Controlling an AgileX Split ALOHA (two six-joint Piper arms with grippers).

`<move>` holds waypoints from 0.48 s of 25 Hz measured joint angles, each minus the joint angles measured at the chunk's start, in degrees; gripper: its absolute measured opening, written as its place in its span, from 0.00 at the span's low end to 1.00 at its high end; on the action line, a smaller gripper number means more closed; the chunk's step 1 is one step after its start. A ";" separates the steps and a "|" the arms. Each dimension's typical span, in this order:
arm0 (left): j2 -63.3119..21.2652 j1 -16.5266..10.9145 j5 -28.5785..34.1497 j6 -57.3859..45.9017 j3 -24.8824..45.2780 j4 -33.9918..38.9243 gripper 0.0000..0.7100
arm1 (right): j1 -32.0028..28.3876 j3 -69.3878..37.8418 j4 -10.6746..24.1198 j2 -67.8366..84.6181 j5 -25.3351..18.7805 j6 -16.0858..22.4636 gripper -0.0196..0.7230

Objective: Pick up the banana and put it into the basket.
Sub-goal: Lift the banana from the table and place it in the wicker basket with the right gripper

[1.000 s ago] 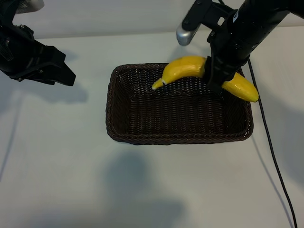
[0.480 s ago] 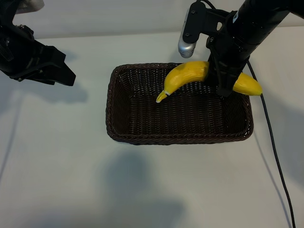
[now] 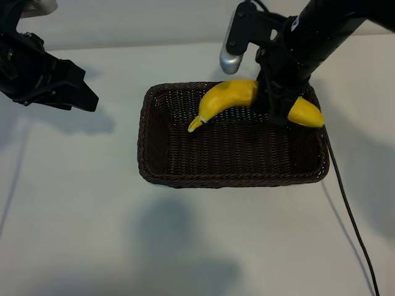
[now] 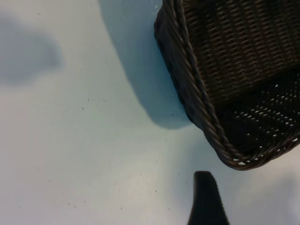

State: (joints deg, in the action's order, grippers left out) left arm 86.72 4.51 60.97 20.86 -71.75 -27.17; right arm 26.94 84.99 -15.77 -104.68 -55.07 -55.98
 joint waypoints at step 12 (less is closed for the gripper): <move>0.00 0.00 0.05 0.22 0.00 0.00 0.71 | 0.11 0.00 -0.04 -9.74 3.15 -0.35 0.59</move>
State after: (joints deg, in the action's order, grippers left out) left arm 86.72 4.51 61.02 21.08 -71.75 -27.17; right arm 27.05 84.99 -15.81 -114.42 -51.92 -56.33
